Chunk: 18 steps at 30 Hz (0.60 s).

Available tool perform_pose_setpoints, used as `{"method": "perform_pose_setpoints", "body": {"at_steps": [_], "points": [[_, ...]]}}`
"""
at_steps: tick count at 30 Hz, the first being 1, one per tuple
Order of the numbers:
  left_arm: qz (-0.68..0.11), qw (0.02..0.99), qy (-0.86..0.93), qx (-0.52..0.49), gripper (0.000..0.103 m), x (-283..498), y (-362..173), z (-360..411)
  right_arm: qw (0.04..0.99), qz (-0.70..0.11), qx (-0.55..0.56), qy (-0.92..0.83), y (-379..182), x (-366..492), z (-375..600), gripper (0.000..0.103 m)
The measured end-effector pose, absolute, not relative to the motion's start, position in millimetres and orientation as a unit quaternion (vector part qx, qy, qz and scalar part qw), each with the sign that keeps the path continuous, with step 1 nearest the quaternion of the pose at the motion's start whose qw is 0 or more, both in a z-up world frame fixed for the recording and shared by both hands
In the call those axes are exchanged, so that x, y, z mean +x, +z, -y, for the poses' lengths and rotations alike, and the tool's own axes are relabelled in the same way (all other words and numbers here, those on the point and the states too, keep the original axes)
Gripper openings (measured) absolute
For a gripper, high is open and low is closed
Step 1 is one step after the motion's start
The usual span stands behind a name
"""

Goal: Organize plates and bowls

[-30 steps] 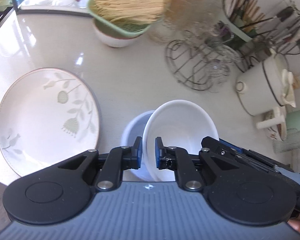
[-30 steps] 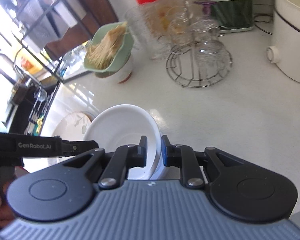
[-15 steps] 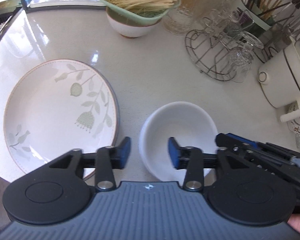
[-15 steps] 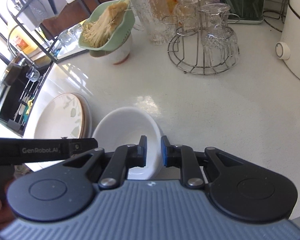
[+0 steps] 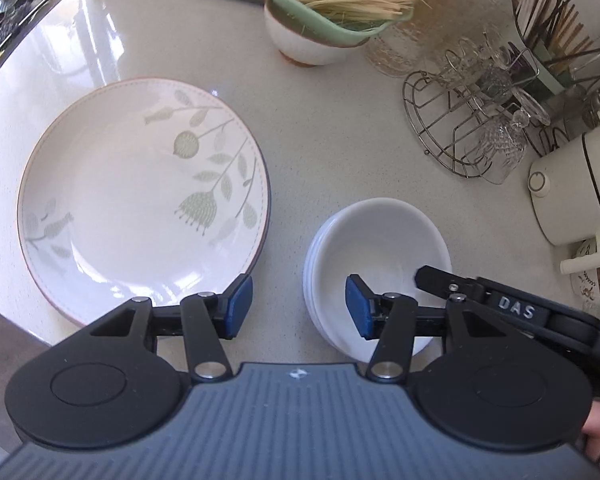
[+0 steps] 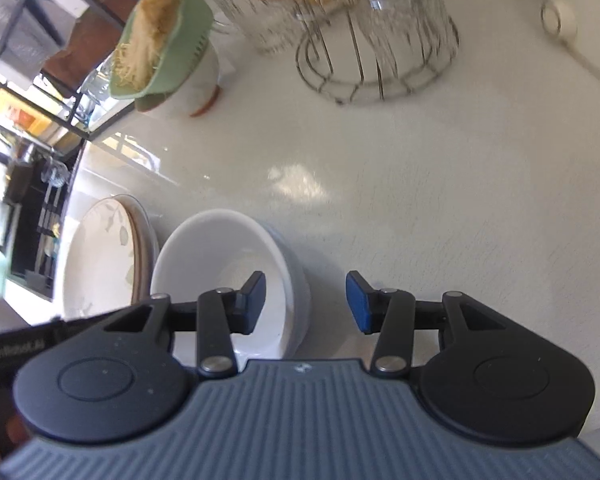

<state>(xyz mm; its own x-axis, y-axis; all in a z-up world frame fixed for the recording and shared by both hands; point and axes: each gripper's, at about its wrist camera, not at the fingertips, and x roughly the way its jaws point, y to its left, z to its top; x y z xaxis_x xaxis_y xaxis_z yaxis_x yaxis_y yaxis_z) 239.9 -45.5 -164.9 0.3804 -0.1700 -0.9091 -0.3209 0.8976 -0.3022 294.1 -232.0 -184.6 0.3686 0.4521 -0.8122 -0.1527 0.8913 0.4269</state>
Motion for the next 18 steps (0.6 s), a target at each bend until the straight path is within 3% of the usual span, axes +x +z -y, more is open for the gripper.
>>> {"method": "perform_pose_setpoints", "body": {"at_steps": [3,8,18], "points": [[-0.548,0.800,0.052,-0.239,0.057,235.6,-165.0,42.1,0.806,-0.544,0.150,0.182,-193.3,295.2,230.6,0.047],[-0.544,0.797,0.044,-0.259,0.057,231.9,-166.4,40.7,0.788,-0.563,0.159,0.192,-204.0,296.0,227.2,0.028],[-0.552,0.796,0.018,-0.246,0.057,237.3,-170.7,52.7,0.779,-0.574,0.148,0.205,-206.1,293.4,227.2,0.017]]}}
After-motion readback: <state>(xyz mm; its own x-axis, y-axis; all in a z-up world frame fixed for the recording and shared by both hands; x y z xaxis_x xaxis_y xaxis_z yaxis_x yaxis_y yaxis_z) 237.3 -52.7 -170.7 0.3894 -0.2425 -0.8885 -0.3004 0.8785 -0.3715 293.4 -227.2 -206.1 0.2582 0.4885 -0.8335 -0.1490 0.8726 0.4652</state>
